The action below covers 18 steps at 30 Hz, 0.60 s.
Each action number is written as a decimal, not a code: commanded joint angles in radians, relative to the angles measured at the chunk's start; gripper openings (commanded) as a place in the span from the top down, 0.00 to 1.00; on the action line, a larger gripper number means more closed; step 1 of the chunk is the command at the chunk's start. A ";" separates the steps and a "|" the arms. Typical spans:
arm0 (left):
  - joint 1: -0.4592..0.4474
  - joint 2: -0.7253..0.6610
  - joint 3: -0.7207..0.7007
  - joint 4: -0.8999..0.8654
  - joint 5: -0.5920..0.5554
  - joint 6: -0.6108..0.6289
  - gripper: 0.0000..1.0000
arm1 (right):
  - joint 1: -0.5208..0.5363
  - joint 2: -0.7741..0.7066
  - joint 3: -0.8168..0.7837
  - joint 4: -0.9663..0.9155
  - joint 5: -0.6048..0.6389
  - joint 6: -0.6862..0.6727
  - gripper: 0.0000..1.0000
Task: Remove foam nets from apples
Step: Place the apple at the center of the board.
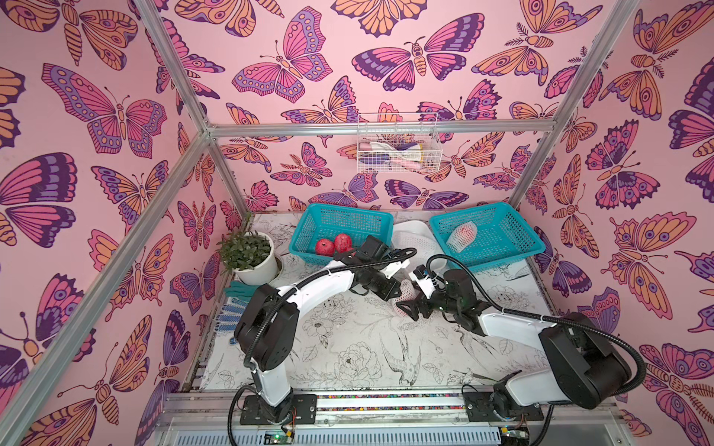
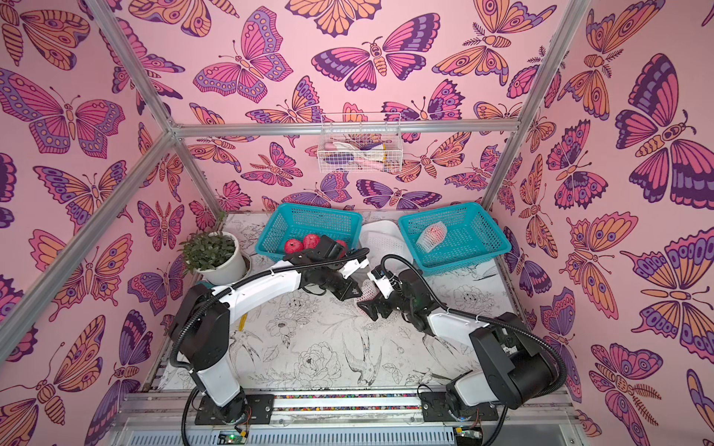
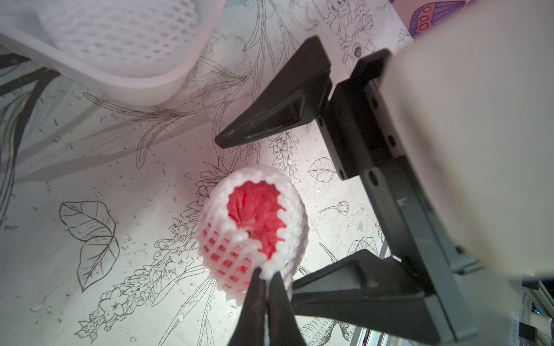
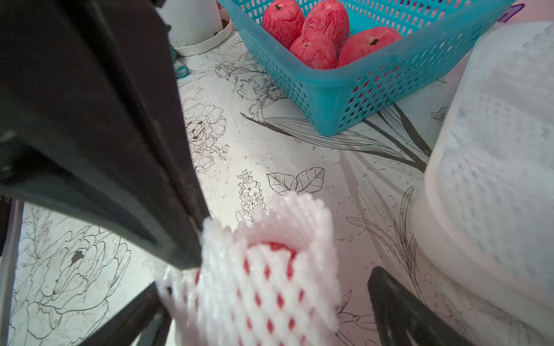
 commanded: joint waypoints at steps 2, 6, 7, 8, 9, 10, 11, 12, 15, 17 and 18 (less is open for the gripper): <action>-0.005 0.003 -0.035 0.025 -0.009 0.019 1.00 | 0.006 -0.024 -0.019 0.019 -0.033 -0.031 0.01; -0.007 -0.010 -0.064 0.047 -0.001 0.011 1.00 | 0.006 -0.032 -0.031 0.001 -0.056 -0.050 0.01; -0.008 -0.015 -0.070 0.054 0.002 0.010 1.00 | 0.006 -0.033 -0.027 -0.013 -0.057 -0.055 0.01; -0.009 -0.021 -0.077 0.060 0.005 0.008 1.00 | 0.006 -0.030 -0.021 -0.022 -0.060 -0.056 0.01; -0.008 -0.025 -0.079 0.064 0.006 0.008 1.00 | 0.005 -0.026 -0.015 -0.030 -0.067 -0.062 0.01; -0.009 -0.028 -0.084 0.067 0.008 0.008 1.00 | 0.005 -0.020 -0.009 -0.034 -0.073 -0.064 0.01; -0.010 -0.033 -0.088 0.069 0.009 0.008 1.00 | 0.006 -0.010 -0.001 -0.037 -0.080 -0.067 0.01; -0.010 -0.034 -0.093 0.073 0.012 0.010 1.00 | 0.005 0.001 0.008 -0.042 -0.092 -0.073 0.00; -0.013 -0.038 -0.100 0.078 0.022 0.021 1.00 | 0.006 0.038 0.035 -0.047 -0.125 -0.080 0.04; -0.014 -0.040 -0.099 0.078 0.023 0.023 1.00 | 0.006 0.052 0.050 -0.051 -0.121 -0.083 0.05; -0.014 -0.043 -0.098 0.078 0.023 0.025 1.00 | 0.006 0.055 0.055 -0.048 -0.119 -0.087 0.06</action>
